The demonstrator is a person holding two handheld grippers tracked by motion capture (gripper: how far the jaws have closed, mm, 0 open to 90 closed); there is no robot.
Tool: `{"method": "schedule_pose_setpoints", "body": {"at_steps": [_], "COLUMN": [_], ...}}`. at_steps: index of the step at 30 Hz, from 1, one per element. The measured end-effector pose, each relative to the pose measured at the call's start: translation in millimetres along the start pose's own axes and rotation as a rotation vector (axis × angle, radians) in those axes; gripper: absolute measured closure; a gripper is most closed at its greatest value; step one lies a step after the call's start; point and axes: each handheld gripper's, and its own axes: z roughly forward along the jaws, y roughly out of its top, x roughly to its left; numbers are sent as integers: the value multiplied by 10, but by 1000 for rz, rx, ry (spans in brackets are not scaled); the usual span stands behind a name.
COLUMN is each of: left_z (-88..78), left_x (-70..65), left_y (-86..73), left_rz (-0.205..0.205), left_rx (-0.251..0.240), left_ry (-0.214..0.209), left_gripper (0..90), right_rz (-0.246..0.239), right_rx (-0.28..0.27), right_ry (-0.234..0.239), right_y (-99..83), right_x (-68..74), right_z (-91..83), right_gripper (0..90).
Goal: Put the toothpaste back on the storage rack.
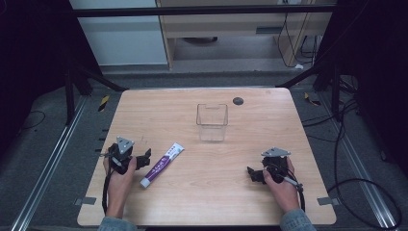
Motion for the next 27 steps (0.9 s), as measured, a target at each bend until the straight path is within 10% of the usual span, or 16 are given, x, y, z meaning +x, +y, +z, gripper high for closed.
{"method": "schedule_pose_setpoints", "body": {"at_steps": [8,11,19,25,27], "left_z": [-6,-39,-214,-196,-227], "left_x": [-92,-187,-311,-443,-574], "left_y": [75,213,410,440,419], "left_rz": [47,75,147,141,194], "left_rx": [25,-4,33,28,-2], "left_ry": [-20,-127,-196,-207,-160], "left_gripper": [29,45,79,80,87], "right_rz": [-6,-7,-7,12,29], "right_rx": [-1,-1,2,0,0], "right_ry": [4,5,10,-8,-24], "right_y": [-17,-17,-25,-22,-22], "right_x": [0,-1,2,5,7], "right_z": [-16,-16,-27,-23,-22], "right_gripper": [7,7,6,5,5]}}
